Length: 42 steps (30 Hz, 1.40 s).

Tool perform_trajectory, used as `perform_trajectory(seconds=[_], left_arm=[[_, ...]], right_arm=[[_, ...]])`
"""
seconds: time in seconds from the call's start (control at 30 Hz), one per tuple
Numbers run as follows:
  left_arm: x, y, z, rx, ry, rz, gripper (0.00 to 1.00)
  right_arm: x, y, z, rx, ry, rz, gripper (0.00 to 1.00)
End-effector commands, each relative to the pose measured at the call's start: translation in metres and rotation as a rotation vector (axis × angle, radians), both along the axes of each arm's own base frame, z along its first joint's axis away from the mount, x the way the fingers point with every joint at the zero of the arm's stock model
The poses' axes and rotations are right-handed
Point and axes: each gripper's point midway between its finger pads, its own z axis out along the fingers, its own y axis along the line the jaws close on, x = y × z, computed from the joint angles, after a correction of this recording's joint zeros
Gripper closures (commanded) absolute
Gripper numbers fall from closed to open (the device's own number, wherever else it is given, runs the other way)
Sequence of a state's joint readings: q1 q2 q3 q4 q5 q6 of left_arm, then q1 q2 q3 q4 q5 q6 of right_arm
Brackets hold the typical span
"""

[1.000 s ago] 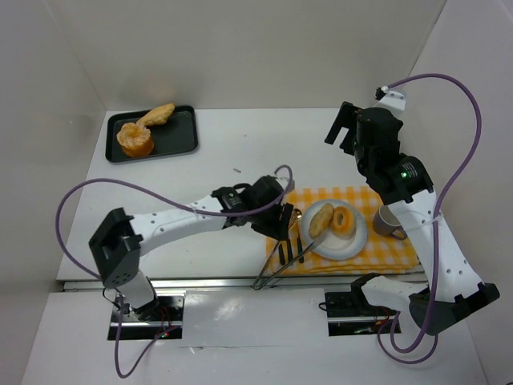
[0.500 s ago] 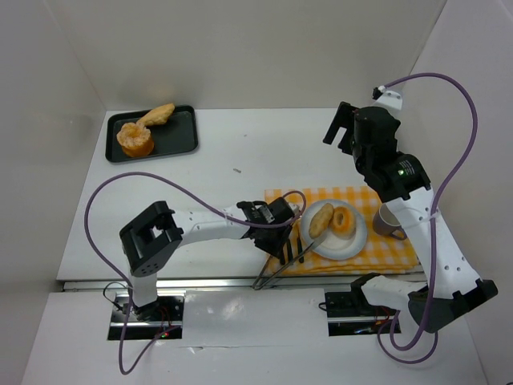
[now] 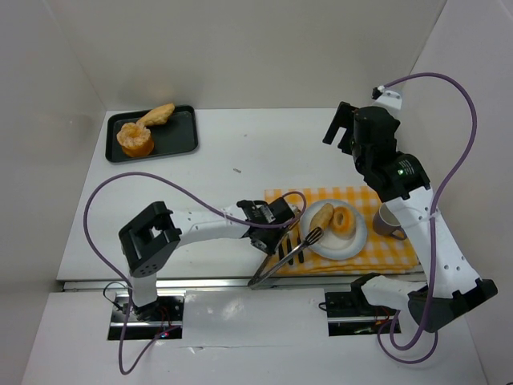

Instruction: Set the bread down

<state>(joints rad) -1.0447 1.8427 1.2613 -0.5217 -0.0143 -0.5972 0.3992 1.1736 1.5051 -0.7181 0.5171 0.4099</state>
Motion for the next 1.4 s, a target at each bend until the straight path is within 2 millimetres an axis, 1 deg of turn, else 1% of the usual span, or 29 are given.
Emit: perform_trajectory(seconds=[0.0, 0.03, 0.1, 0.17, 0.2, 0.3, 0.33, 0.43, 0.5, 0.53, 0.6, 0.67, 0.73, 0.77, 0.8, 0.83, 0.9, 0.93, 0.97, 1.03, 1.07, 1.1, 1.17, 1.2, 1.23, 1.27, 1.3, 1.33, 1.37], left_arm=[[0.017, 0.004, 0.048, -0.050, -0.076, -0.014, 1.00], [0.019, 0.007, 0.061, -0.078, -0.080, -0.005, 1.00], [0.024, 0.019, 0.073, -0.087, -0.083, 0.011, 1.00], [0.043, 0.038, 0.083, -0.105, -0.087, 0.080, 1.00], [0.060, 0.050, 0.094, -0.130, -0.103, 0.148, 1.00], [0.085, 0.080, 0.088, -0.099, -0.113, 0.287, 1.00], [0.099, 0.097, 0.087, -0.083, -0.115, 0.369, 1.00], [0.126, 0.123, 0.065, -0.021, -0.107, 0.507, 1.00], [0.144, 0.128, 0.061, -0.014, -0.135, 0.556, 1.00], [0.149, 0.129, 0.050, 0.005, -0.121, 0.566, 1.00], [0.164, 0.130, 0.048, 0.021, -0.141, 0.586, 1.00], [0.180, 0.141, 0.041, 0.077, -0.161, 0.628, 0.99], [0.186, 0.144, 0.039, 0.085, -0.155, 0.640, 0.72], [0.189, 0.148, 0.041, 0.088, -0.153, 0.650, 0.59], [0.191, 0.147, 0.044, 0.085, -0.161, 0.641, 0.42], [0.191, 0.147, 0.050, 0.075, -0.170, 0.643, 0.38], [0.194, 0.146, 0.067, 0.048, -0.205, 0.628, 0.21], [0.196, 0.145, 0.086, 0.011, -0.237, 0.632, 0.18], [0.193, 0.146, 0.094, 0.005, -0.248, 0.625, 0.11], [0.195, 0.152, 0.120, -0.024, -0.292, 0.634, 0.08], [0.193, 0.154, 0.145, -0.068, -0.331, 0.638, 0.08], [0.191, 0.157, 0.158, -0.090, -0.352, 0.631, 0.07], [0.189, 0.165, 0.183, -0.139, -0.410, 0.636, 0.07], [0.181, 0.169, 0.208, -0.188, -0.462, 0.633, 0.07], [0.179, 0.179, 0.212, -0.193, -0.482, 0.652, 0.07], [0.178, 0.183, 0.222, -0.225, -0.516, 0.664, 0.07], [0.174, 0.185, 0.229, -0.248, -0.537, 0.665, 0.07], [0.167, 0.197, 0.230, -0.252, -0.569, 0.680, 0.07], [0.167, 0.204, 0.229, -0.263, -0.587, 0.697, 0.07]], right_arm=[[0.005, 0.000, 0.009, 0.009, -0.031, -0.007, 0.01], [0.005, 0.000, 0.009, 0.009, -0.031, -0.007, 0.01], [0.005, 0.001, 0.008, 0.012, -0.030, 0.002, 0.01], [0.005, 0.001, 0.008, 0.012, -0.030, 0.002, 0.01], [0.005, 0.001, 0.008, 0.012, -0.030, 0.002, 0.01], [0.006, 0.002, 0.006, 0.012, -0.030, 0.002, 0.01], [0.006, 0.002, 0.006, 0.012, -0.030, 0.002, 0.01], [0.006, 0.003, 0.006, 0.015, -0.029, 0.011, 0.01], [0.004, 0.002, 0.009, 0.018, -0.037, 0.011, 0.01], [0.004, 0.001, 0.009, 0.016, -0.038, 0.002, 0.01], [0.000, -0.001, 0.011, 0.016, -0.040, 0.002, 0.01], [-0.001, -0.003, 0.009, 0.009, -0.033, -0.008, 0.01], [-0.003, -0.004, 0.012, 0.013, -0.041, -0.008, 0.01], [-0.003, -0.004, 0.007, 0.008, -0.030, -0.008, 0.01], [-0.004, -0.004, 0.005, 0.004, -0.022, -0.008, 0.01], [-0.004, -0.004, 0.005, 0.004, -0.021, -0.008, 0.01], [-0.004, -0.004, 0.005, 0.004, -0.021, -0.008, 0.01], [-0.004, -0.004, 0.005, 0.004, -0.021, -0.008, 0.01], [-0.001, -0.003, 0.001, -0.001, -0.009, -0.008, 0.01], [0.003, 0.000, -0.007, -0.008, 0.018, 0.002, 0.01], [0.006, 0.005, -0.012, -0.007, 0.034, 0.019, 0.01], [0.013, 0.015, -0.025, -0.022, 0.076, 0.063, 0.01], [0.019, 0.019, -0.047, -0.053, 0.156, 0.080, 0.01], [0.022, 0.025, -0.061, -0.058, 0.204, 0.103, 0.01], [0.030, 0.029, -0.080, -0.071, 0.263, 0.099, 0.01], [0.030, 0.029, -0.094, -0.088, 0.312, 0.098, 0.01], [0.033, 0.030, -0.101, -0.096, 0.332, 0.097, 0.01], [0.035, 0.033, -0.107, -0.096, 0.349, 0.106, 0.01], [0.036, 0.033, -0.123, -0.106, 0.378, 0.106, 0.01]])
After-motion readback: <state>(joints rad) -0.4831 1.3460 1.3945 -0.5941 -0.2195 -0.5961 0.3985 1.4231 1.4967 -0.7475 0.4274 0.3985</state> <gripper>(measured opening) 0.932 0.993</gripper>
